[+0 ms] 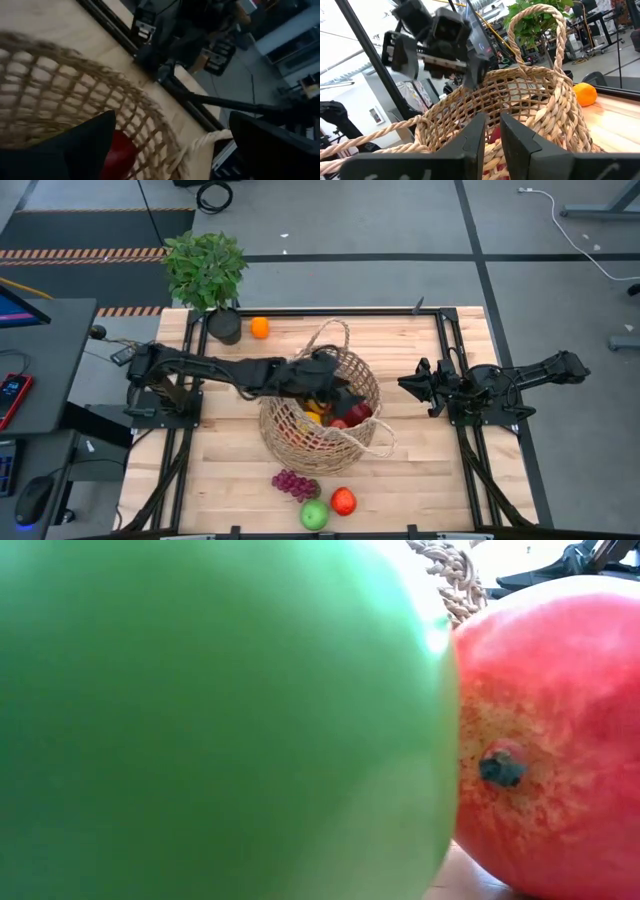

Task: Build produce basket
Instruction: Put the apple into the basket

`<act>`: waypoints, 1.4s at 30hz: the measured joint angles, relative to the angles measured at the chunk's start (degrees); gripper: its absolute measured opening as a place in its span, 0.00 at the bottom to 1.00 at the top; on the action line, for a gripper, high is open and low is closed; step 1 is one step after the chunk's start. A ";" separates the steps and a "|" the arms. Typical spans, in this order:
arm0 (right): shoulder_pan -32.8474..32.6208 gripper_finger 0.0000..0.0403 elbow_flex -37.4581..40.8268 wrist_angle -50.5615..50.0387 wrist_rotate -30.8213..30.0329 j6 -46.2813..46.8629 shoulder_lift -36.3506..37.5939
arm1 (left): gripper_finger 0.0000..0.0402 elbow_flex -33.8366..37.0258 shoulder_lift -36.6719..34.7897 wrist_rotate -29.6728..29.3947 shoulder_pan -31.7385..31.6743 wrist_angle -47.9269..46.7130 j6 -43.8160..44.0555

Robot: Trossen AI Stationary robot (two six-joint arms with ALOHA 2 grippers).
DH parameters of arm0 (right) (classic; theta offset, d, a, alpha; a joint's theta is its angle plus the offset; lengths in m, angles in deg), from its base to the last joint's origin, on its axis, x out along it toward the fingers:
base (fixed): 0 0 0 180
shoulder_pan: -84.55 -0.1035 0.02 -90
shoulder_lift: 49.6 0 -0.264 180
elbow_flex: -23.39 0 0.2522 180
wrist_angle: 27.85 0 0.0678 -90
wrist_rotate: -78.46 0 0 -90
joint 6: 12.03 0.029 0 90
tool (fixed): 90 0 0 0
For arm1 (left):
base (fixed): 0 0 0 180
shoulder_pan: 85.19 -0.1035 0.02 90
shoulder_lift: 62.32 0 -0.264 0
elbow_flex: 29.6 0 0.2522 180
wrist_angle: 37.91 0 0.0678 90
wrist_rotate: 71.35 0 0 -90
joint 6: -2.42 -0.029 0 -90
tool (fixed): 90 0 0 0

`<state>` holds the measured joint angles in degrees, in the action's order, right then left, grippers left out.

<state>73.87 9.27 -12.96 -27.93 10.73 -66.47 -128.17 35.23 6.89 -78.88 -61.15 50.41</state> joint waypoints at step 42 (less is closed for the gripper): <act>0.00 0.16 0.00 0.04 -0.01 0.00 0.01 | 0.99 0.04 -16.98 -6.48 29.85 -32.54 6.74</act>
<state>73.87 9.27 -12.92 -27.94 10.73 -66.46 -128.13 18.26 0.40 -49.03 -93.68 57.15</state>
